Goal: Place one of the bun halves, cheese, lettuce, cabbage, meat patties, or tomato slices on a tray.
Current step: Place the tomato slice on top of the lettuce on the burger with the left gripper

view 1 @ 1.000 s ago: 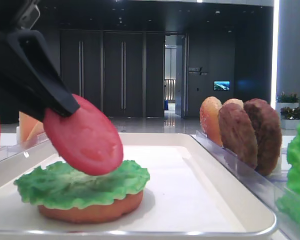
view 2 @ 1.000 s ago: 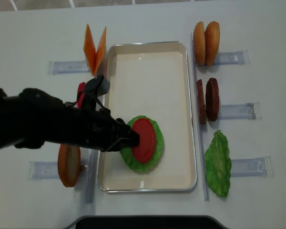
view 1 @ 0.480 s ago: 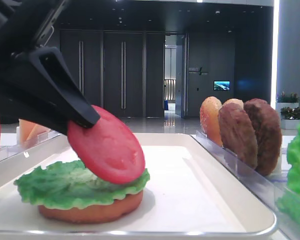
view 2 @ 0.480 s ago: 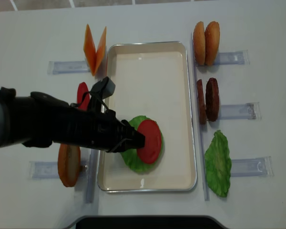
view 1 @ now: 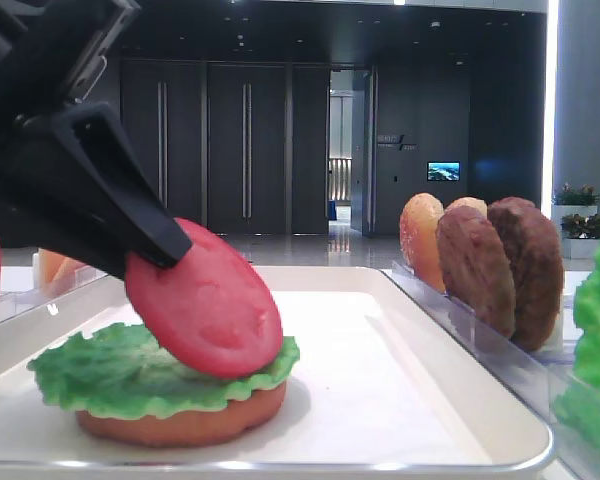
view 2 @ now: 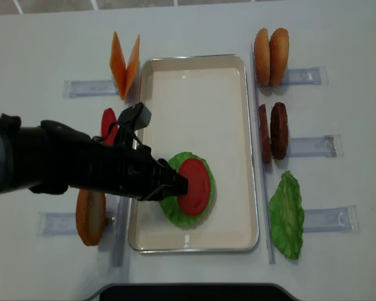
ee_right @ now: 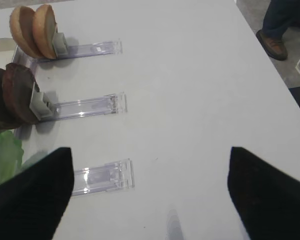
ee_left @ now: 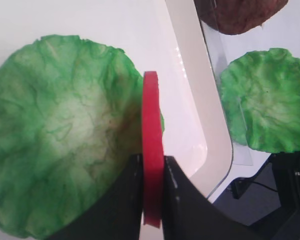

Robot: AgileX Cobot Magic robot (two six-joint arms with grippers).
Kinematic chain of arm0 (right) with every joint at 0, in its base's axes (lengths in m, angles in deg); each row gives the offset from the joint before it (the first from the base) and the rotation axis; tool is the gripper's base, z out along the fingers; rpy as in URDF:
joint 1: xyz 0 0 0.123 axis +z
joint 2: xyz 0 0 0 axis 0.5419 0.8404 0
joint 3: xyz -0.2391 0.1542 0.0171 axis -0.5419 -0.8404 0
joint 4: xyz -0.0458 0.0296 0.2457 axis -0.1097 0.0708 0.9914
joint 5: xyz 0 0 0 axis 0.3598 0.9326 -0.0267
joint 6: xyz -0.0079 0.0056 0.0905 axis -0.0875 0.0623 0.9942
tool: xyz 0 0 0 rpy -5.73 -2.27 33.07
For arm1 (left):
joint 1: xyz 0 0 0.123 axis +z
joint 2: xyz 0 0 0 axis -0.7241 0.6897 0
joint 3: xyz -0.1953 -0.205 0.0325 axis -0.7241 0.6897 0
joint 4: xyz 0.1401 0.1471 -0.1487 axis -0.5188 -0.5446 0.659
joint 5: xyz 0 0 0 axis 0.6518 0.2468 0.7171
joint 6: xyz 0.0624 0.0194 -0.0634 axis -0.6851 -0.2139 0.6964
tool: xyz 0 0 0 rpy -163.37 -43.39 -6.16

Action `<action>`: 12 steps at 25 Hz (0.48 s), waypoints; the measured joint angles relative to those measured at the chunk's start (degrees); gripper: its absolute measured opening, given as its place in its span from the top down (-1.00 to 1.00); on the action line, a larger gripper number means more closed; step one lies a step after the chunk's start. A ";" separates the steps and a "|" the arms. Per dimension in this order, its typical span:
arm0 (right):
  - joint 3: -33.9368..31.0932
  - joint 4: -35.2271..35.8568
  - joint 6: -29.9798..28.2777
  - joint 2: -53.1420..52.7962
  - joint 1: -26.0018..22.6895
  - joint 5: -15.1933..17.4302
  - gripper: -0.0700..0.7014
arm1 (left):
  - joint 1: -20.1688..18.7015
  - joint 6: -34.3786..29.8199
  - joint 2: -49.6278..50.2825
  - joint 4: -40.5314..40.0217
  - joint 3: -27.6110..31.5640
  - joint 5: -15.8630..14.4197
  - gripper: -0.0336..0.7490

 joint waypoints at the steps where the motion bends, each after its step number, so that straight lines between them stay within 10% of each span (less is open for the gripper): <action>1: 0.00 0.00 0.00 0.00 0.00 0.00 -0.72 | 0.00 0.00 0.00 -0.29 0.00 0.43 0.75; 7: 0.00 0.00 0.00 0.00 0.00 0.00 -0.72 | 0.00 0.00 0.00 -2.33 0.00 2.15 0.67; 12: 0.00 0.00 0.00 0.00 0.00 0.00 -0.72 | 0.00 0.07 0.00 -4.46 0.00 4.88 -0.19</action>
